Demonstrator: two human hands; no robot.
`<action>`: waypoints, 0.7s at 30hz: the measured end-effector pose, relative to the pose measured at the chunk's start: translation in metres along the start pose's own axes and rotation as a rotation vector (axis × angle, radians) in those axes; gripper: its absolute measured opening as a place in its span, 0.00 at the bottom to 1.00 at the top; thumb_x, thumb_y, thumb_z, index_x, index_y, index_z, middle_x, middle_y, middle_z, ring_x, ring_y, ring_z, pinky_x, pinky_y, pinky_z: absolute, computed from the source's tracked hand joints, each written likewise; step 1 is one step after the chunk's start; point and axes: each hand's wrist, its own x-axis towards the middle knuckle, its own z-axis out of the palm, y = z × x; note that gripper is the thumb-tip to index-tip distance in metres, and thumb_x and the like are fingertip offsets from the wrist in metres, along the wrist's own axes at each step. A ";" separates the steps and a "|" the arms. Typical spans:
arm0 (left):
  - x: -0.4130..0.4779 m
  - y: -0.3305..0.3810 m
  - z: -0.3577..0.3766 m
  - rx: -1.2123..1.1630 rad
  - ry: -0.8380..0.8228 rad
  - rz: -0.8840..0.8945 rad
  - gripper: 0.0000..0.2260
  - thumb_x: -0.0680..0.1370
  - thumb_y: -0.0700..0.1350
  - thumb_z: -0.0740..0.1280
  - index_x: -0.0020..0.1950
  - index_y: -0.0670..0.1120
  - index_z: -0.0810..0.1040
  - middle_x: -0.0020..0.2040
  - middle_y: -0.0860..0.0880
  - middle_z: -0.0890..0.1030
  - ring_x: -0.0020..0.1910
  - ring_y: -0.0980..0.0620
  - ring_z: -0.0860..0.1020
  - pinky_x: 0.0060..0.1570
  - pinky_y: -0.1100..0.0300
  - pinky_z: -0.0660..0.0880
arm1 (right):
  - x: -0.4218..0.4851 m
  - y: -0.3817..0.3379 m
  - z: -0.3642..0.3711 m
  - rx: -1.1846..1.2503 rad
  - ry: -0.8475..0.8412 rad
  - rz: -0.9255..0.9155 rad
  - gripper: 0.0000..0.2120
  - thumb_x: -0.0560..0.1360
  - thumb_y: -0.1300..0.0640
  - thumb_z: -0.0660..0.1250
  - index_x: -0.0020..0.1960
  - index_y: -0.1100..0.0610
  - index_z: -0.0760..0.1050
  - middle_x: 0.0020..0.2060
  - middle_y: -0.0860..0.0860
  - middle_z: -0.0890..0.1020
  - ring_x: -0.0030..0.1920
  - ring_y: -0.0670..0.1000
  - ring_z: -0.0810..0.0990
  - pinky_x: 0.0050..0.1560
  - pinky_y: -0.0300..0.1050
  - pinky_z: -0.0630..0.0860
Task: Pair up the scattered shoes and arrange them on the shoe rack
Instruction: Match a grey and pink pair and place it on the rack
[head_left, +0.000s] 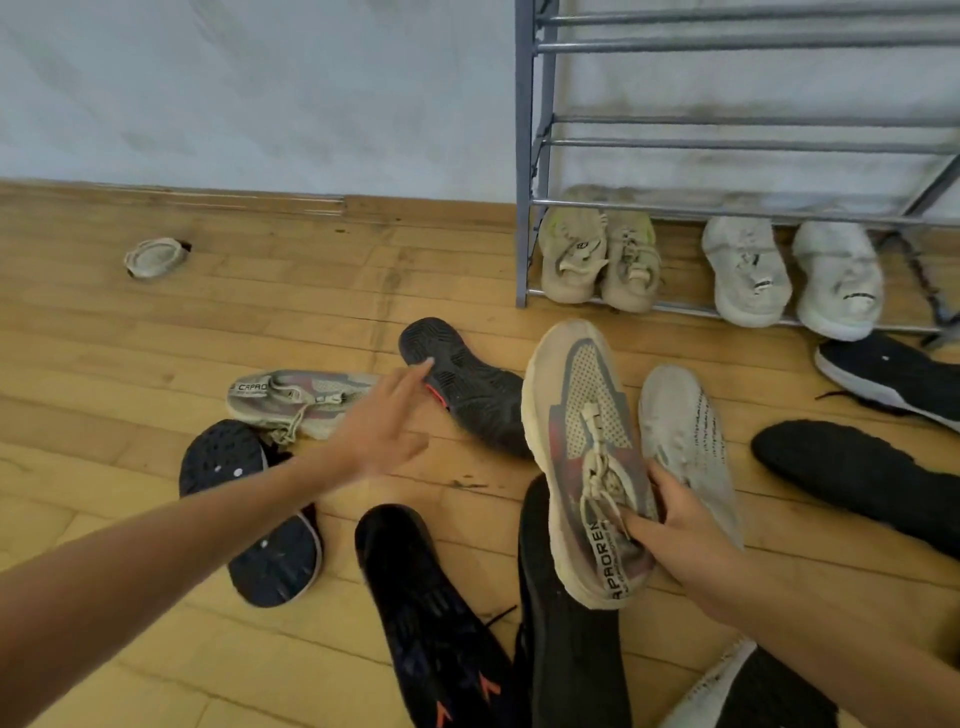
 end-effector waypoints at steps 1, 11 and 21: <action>0.012 -0.026 -0.013 0.203 -0.056 -0.043 0.47 0.71 0.49 0.72 0.78 0.50 0.42 0.78 0.45 0.50 0.76 0.43 0.53 0.72 0.50 0.56 | 0.003 -0.002 -0.001 -0.008 -0.004 -0.006 0.20 0.75 0.66 0.65 0.59 0.45 0.68 0.47 0.42 0.81 0.44 0.38 0.81 0.36 0.33 0.78; 0.016 -0.123 -0.010 0.791 -0.424 -0.446 0.47 0.69 0.47 0.73 0.77 0.45 0.43 0.76 0.37 0.51 0.75 0.39 0.55 0.73 0.48 0.58 | 0.009 0.009 0.004 0.087 -0.124 0.087 0.23 0.64 0.55 0.76 0.56 0.45 0.74 0.46 0.47 0.86 0.49 0.49 0.84 0.50 0.49 0.81; 0.046 -0.126 -0.013 0.802 -0.327 -0.307 0.42 0.64 0.48 0.76 0.71 0.49 0.56 0.66 0.48 0.69 0.64 0.46 0.70 0.63 0.47 0.70 | 0.008 0.020 -0.011 0.175 -0.170 0.069 0.49 0.34 0.36 0.80 0.53 0.47 0.74 0.44 0.43 0.86 0.45 0.44 0.85 0.38 0.35 0.79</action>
